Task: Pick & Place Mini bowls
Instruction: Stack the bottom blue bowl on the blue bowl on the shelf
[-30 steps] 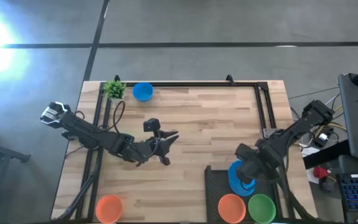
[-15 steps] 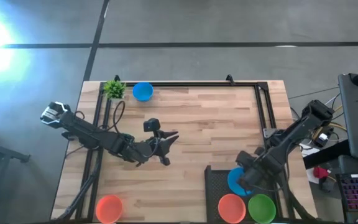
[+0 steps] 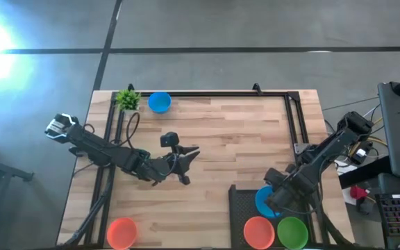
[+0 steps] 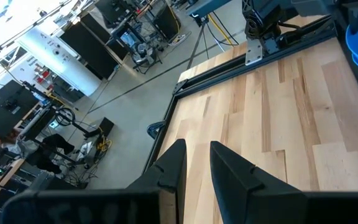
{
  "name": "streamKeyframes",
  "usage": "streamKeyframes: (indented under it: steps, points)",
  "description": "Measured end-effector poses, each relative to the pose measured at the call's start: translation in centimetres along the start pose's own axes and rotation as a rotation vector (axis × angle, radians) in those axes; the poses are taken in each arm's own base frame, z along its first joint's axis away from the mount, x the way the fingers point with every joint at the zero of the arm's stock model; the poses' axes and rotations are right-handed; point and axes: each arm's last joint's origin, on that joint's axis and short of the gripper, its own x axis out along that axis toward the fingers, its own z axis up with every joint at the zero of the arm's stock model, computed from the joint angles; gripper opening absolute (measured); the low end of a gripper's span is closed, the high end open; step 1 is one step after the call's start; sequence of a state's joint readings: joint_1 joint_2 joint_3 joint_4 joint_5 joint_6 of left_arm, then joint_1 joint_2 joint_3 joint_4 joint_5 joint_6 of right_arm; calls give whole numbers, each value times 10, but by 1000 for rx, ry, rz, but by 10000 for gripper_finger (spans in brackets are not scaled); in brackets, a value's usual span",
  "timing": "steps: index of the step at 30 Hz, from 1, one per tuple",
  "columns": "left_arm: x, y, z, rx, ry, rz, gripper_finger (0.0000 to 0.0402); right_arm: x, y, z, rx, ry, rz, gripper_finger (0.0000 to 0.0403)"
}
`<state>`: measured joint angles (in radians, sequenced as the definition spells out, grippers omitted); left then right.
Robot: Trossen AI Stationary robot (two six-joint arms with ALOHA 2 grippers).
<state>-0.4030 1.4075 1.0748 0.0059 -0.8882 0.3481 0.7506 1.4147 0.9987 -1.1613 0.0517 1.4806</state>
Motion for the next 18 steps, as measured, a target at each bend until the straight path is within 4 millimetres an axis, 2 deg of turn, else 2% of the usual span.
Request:
streamKeyframes:
  steps: [4, 13, 18]
  points:
    - [0, 0, 0, 0, 0, 0, 69, -1, 0, 0, 5, 0, 3, 16]
    - [0, 0, 0, 0, 0, 0, 69, -2, 1, 0, 1, 0, 9, 89]
    - [0, 0, 0, 0, 0, 0, 69, -12, 6, 1, -10, 3, 46, 108]
